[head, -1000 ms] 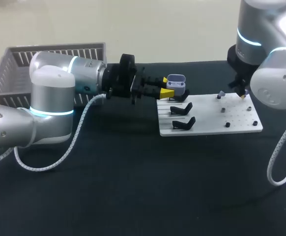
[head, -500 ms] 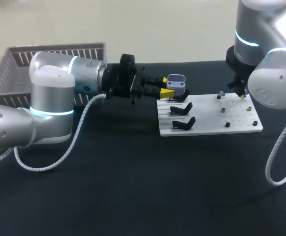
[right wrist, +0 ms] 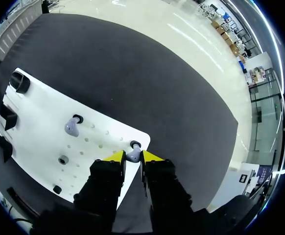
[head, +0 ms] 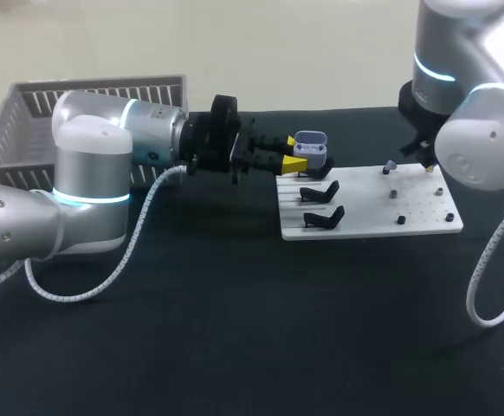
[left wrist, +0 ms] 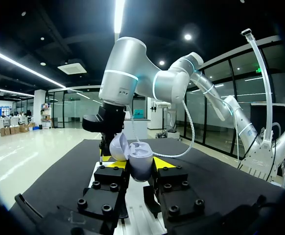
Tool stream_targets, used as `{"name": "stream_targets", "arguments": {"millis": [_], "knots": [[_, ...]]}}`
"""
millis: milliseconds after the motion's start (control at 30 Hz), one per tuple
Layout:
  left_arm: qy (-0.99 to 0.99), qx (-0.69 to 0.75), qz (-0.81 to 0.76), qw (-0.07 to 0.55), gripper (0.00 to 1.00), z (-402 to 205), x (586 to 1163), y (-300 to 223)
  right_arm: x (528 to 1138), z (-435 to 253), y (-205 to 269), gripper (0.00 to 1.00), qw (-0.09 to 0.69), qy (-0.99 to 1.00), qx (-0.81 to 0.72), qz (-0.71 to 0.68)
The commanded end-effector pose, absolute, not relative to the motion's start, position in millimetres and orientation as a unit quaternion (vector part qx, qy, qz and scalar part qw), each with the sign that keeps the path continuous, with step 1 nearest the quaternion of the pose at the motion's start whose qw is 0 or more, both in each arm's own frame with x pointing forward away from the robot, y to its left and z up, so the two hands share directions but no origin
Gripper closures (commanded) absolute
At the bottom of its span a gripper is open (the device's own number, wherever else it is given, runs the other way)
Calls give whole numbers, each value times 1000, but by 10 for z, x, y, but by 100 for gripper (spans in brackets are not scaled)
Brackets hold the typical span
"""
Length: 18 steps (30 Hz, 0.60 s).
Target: Pick up each earbud case from the left stands, insert the matching earbuds, close the lid, and place the case in the box.
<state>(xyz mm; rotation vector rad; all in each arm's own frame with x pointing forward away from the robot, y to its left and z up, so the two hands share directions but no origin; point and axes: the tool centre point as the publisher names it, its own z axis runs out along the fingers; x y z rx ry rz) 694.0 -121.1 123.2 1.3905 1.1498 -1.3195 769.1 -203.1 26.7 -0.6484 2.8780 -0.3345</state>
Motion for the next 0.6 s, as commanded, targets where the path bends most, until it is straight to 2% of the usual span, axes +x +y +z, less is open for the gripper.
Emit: {"name": "stream_targets", "arguments": {"millis": [33,267,600], "knots": [[462,559,-531,438,100,1225,6942,-1209,7624,343,-1999,100,93,965,-214,-121],[462,559,-531,438,100,1225,6942,-1209,7393,674,-1864,100,106,963,-201,-142],[462,559,-531,438,100,1225,6942,-1209,6868,1250,-1377,100,118,985,-108,-58]]}}
